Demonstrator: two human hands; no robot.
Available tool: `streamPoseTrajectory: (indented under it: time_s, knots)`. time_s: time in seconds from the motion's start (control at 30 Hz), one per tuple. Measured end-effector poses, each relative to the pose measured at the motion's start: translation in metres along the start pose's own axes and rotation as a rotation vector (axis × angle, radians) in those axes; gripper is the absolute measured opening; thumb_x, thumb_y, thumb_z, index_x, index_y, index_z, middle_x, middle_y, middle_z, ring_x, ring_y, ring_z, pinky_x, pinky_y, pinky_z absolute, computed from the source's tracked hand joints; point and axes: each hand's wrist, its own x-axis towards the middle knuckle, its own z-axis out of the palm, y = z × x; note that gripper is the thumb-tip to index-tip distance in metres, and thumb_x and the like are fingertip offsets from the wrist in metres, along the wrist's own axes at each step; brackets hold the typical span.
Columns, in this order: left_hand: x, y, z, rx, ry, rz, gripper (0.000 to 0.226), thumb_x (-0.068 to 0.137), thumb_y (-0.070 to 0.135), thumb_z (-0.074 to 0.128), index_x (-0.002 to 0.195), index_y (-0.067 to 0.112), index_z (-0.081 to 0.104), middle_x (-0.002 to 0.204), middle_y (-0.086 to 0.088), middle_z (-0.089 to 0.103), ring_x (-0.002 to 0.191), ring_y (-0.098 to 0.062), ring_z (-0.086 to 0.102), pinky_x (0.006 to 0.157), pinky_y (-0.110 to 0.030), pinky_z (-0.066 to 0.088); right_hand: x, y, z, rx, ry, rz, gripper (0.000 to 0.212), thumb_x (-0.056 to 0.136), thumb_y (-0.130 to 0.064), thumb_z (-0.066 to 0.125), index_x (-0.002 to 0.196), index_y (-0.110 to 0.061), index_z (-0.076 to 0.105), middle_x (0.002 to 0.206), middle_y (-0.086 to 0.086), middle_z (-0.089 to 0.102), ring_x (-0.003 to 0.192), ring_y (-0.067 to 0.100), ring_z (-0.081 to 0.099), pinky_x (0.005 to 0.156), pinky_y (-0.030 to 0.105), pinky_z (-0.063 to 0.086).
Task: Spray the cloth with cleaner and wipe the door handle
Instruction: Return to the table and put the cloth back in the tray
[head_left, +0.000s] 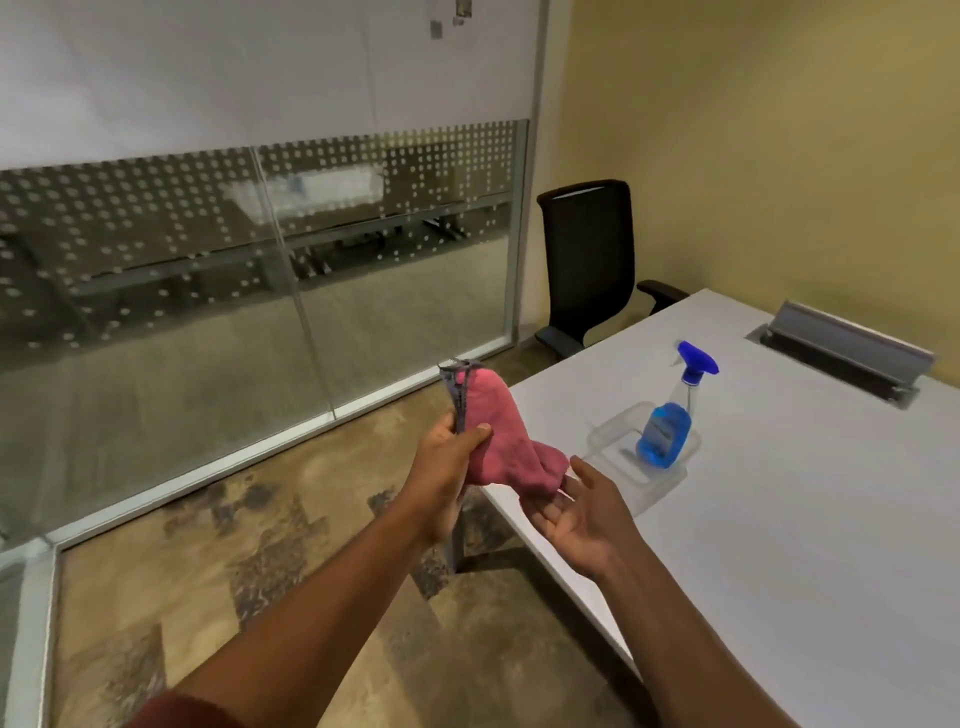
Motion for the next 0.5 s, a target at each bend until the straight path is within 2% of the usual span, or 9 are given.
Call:
streamPoseTrajectory:
  time_s: [0.07,0.17,0.3,0.43,0.5]
  knots:
    - [0.023,-0.001,0.009,-0.011,-0.026,-0.035,0.038,0.095,0.013,0.064,0.133,0.014,0.059,0.107,-0.006,0.076,0.091,-0.019,0.074,0.065,-0.026,0.058,0.013,-0.010,-0.002,0.025,0.048,0.012,0.047,0.100,-0.037,0.051,0.126,0.001,0.059,0.128,0.023,0.065,0.121,0.038,0.061,0.107,0.047,0.046]
    - [0.055,-0.005,0.022,-0.009,-0.074,-0.077,0.036,0.094,0.011,0.065,0.129,0.015,0.062,0.094,-0.002,0.079,0.075,-0.012,0.075,0.055,-0.022,0.055,0.033,-0.024,-0.006,0.136,0.116,-0.026,0.042,0.098,-0.036,0.055,0.121,-0.002,0.063,0.120,0.024,0.068,0.114,0.036,0.065,0.098,0.045,0.053]
    - [0.097,-0.011,0.033,-0.007,-0.159,-0.120,0.037,0.093,0.009,0.065,0.128,0.020,0.064,0.098,-0.001,0.079,0.083,-0.014,0.076,0.060,-0.025,0.057,0.063,-0.042,-0.004,0.261,0.169,-0.110,0.036,0.096,-0.037,0.060,0.117,-0.008,0.064,0.099,0.022,0.076,0.088,0.033,0.074,0.077,0.043,0.061]
    - [0.140,-0.011,0.040,-0.018,-0.228,-0.178,0.033,0.091,0.019,0.070,0.124,0.016,0.066,0.106,-0.008,0.079,0.090,-0.020,0.077,0.065,-0.028,0.059,0.083,-0.057,0.001,0.285,0.156,-0.206,0.025,0.094,-0.029,0.065,0.114,-0.014,0.063,0.103,0.021,0.076,0.089,0.035,0.076,0.071,0.045,0.061]
    - [0.162,-0.012,0.044,-0.018,-0.259,-0.221,0.035,0.090,0.027,0.072,0.122,0.014,0.067,0.107,-0.009,0.079,0.092,-0.021,0.077,0.066,-0.029,0.060,0.092,-0.065,0.003,0.338,0.178,-0.273,0.028,0.091,-0.026,0.069,0.117,-0.018,0.061,0.104,0.020,0.076,0.094,0.037,0.074,0.074,0.048,0.060]
